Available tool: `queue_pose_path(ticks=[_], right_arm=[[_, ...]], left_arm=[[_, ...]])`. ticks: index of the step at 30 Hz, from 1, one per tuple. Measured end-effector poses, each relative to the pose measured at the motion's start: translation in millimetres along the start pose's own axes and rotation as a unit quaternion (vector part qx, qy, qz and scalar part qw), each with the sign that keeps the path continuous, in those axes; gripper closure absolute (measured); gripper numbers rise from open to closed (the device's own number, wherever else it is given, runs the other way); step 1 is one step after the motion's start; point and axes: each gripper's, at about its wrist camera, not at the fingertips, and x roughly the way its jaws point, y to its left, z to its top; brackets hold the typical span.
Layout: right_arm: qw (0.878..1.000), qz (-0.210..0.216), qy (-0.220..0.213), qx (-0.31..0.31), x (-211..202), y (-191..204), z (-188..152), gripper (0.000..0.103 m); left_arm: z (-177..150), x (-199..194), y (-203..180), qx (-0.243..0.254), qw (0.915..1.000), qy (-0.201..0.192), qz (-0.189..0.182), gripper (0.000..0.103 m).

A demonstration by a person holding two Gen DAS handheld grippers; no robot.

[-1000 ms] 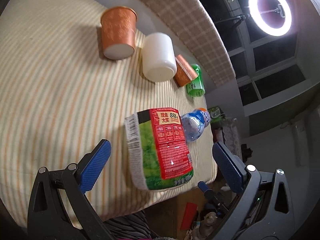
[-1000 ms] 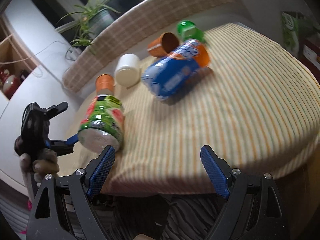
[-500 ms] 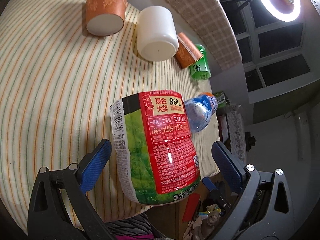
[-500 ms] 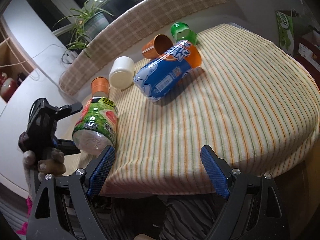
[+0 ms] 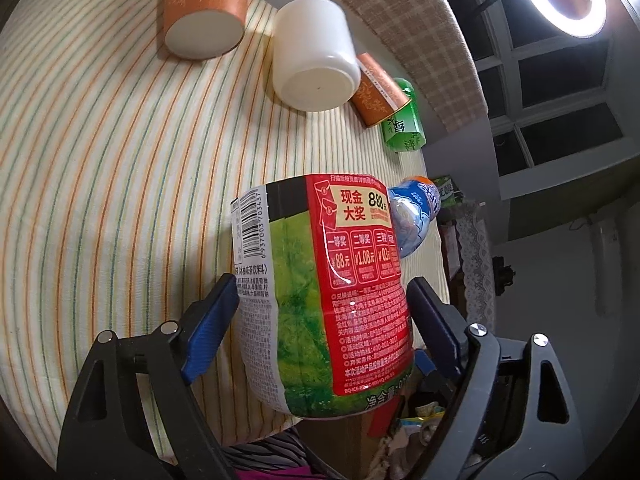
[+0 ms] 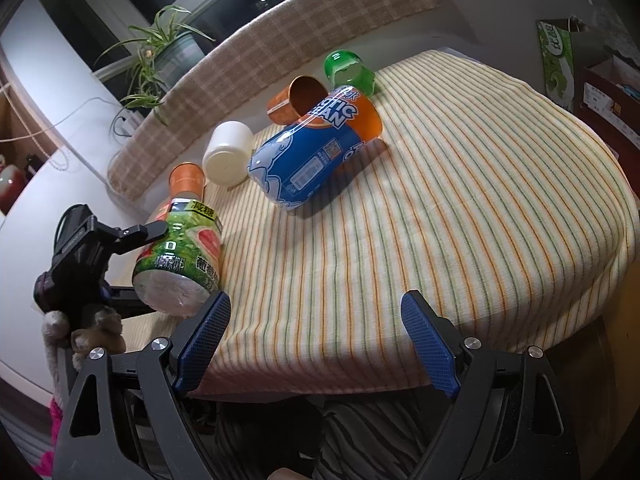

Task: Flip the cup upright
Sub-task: 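Rotate the held drink cup with the left gripper so its opening faces up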

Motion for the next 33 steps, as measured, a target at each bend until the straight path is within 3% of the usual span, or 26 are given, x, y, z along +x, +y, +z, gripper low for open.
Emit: queue_pose_path(ticks=[12, 21, 33], right_arm=[[1.000, -0.002, -0.012, -0.005, -2, 4, 0, 0.015], [1.000, -0.004, -0.012, -0.013, -2, 8, 0, 0.015], [1.000, -0.009, -0.009, -0.016, 0, 8, 2, 0.015]], left_arm=[[-14, -15, -26, 0.079, 0.9947, -0.053, 0.040, 0.016], [-37, -22, -52, 0.165, 0.9759, -0.109, 0.092, 0.016], [-39, -16, -69, 0.223, 0.9518, -0.161, 0.137, 0.016]])
